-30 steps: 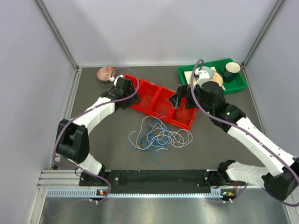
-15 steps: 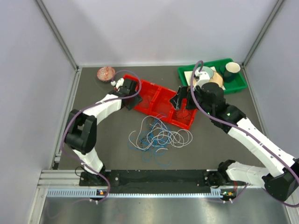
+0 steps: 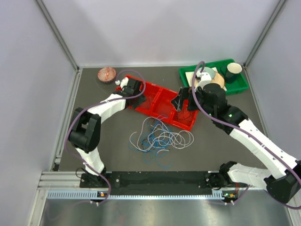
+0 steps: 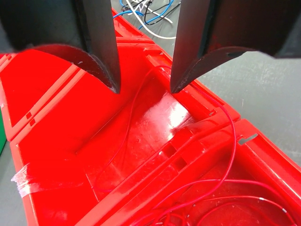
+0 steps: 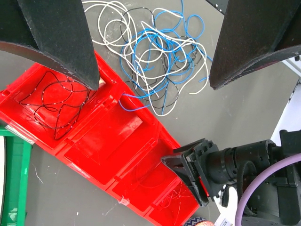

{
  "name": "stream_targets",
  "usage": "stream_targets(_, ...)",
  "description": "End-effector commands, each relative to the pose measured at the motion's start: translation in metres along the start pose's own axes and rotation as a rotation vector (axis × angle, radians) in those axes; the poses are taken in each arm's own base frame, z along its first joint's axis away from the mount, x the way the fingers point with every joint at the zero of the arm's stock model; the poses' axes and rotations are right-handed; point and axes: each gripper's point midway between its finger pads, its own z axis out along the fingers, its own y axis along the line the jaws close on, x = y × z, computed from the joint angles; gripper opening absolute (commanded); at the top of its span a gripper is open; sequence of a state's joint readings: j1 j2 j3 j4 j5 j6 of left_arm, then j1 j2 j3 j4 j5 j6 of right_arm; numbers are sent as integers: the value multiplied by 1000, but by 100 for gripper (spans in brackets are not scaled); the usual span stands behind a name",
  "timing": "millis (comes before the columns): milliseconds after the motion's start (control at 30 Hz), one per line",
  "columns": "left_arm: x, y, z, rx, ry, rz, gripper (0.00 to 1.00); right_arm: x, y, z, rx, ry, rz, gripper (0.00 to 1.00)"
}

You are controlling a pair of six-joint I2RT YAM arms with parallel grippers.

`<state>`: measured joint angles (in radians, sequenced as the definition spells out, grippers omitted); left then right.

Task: Untangle the cables

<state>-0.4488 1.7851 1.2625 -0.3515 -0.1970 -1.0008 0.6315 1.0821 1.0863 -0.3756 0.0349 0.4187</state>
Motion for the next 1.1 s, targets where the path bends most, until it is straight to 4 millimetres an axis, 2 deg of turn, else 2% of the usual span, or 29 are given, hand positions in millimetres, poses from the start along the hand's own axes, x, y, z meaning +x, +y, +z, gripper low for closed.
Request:
stream_targets(0, -14, -16, -7, 49, -53, -25, 53, -10, -1, -7, -1, -42, -6, 99)
stream_targets(133, -18, -13, -13, 41, -74, -18, 53, -10, -1, -7, -3, -40, -5, 99)
stream_targets(400, -18, -10, -18, 45, -84, -13, 61, -6, 0, -4, -9, -26, 4, 99)
stream_targets(600, -10, -8, -12, 46, -58, -20, 61, -7, 0, -5, -7, -32, 4, 99)
stream_targets(800, -16, -13, -24, 65, -101, -11, 59, -6, -1, -5, -5, -30, 4, 99)
stream_targets(1067, -15, 5, -26, 0, -125, -43, 55, -4, 0, -4, -11, -22, 12, 99)
